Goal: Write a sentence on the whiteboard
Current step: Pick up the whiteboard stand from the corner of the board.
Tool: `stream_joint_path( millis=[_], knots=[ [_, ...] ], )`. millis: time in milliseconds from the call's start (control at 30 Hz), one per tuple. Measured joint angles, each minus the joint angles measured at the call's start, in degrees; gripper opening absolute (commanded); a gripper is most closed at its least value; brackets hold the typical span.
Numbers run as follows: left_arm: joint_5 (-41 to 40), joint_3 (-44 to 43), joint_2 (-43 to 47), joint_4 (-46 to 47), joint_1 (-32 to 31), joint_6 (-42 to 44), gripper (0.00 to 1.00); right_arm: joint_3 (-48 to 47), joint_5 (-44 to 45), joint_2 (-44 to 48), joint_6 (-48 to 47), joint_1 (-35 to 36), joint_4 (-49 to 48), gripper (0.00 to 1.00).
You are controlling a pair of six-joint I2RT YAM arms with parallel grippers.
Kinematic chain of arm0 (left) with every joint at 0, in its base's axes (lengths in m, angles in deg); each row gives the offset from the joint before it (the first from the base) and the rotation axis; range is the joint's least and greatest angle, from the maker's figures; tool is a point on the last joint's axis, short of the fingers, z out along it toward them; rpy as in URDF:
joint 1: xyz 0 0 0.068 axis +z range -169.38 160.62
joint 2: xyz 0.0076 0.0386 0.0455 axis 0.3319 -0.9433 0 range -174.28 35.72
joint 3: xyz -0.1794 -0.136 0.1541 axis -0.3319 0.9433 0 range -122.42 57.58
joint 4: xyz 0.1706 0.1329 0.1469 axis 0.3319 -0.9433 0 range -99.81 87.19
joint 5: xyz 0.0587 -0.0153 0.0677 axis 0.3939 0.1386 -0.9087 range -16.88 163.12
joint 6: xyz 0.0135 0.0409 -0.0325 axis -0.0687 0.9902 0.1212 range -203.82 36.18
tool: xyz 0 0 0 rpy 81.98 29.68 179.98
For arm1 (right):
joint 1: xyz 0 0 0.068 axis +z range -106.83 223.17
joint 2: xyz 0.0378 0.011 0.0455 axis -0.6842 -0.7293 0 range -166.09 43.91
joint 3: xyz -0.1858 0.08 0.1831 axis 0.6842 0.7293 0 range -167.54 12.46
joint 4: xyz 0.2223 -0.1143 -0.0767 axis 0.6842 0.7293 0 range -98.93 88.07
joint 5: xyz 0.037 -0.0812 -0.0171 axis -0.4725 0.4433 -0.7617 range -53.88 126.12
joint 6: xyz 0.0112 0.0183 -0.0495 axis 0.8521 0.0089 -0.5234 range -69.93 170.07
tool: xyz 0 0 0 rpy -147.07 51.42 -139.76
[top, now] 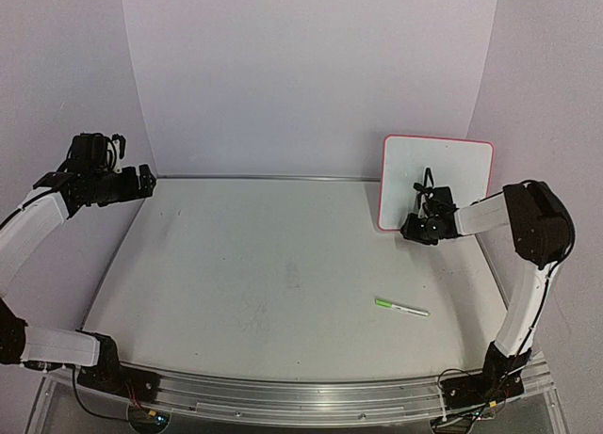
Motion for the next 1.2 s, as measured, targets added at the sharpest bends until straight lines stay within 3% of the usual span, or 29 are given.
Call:
stream_joint_path(
  millis=[267,800,867,1200],
  knots=[
    [0.3,0.0,0.0,0.0,0.0,0.0,0.99,-1.6,0.4,-0.8,-0.5,0.0,2.1,0.21],
    [3.0,0.0,-0.8,-0.1,0.0,-0.4,0.99,-3.6,5.1,-1.8,-3.8,1.7,4.3,0.06],
    [3.0,0.0,-0.8,-0.1,0.0,-0.4,0.99,-3.6,6.1,-1.8,-4.1,2.1,4.3,0.0],
    [3.0,0.0,-0.8,-0.2,0.0,-0.4,0.99,-2.6,12.5,-1.5,-4.8,5.8,3.7,0.0]
  ],
)
